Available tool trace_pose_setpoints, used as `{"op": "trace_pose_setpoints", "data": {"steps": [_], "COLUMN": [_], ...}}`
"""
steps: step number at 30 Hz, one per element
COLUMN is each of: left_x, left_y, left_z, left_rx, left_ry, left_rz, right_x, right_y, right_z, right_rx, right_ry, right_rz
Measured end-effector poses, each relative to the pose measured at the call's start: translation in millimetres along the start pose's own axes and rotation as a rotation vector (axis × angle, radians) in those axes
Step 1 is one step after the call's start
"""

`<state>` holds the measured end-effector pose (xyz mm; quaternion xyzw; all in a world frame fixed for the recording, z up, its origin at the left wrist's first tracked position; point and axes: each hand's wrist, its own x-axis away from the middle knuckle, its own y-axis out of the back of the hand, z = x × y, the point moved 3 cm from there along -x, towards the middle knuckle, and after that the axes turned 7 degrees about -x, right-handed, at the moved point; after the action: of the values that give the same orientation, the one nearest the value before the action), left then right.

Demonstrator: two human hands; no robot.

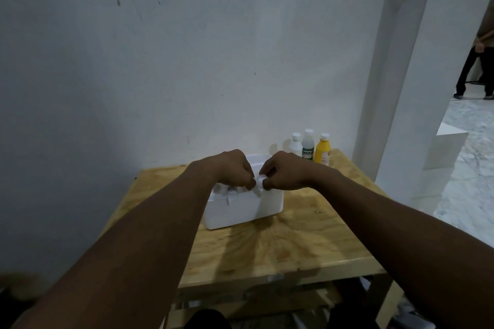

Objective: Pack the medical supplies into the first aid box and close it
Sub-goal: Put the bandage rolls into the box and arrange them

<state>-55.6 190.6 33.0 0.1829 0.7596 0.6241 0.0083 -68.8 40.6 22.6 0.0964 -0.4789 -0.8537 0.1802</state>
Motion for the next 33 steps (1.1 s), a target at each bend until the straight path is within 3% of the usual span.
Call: {"op": "trace_pose_setpoints", "data": {"steps": [17, 33], "left_x": [-1.1, 2.1], "left_y": [4.5, 6.1], "left_z": [5.5, 6.8], "left_rx": [0.025, 0.242], "left_ry": [0.062, -0.005], "left_rz": [0.033, -0.058], "right_x": [1.9, 0.1], "right_y": [6.6, 2.6], "right_z": [-5.4, -8.3], "right_rx": [-0.14, -0.154], "right_ry": [0.021, 0.033], "right_rz": [-0.072, -0.149]}}
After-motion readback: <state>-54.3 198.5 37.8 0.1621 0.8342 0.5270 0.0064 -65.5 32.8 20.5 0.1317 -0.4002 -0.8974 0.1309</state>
